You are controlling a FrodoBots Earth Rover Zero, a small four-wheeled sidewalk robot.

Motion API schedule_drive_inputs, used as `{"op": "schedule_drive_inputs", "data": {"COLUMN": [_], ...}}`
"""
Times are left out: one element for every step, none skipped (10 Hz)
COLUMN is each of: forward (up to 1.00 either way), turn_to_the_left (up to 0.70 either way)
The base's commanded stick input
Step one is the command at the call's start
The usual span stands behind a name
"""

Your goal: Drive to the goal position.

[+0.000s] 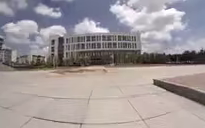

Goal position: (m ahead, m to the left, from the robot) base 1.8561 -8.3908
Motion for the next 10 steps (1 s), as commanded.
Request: {"op": "schedule_drive_inputs", "data": {"forward": [0.70, 0.70, 0.70, 0.70, 0.70, 0.70, 0.70, 0.70, 0.70, 0.70], "turn_to_the_left": [0.07, -0.24, -0.35, -0.18, 0.02, 0.00, 0.00, 0.00, 0.00, 0.00]}}
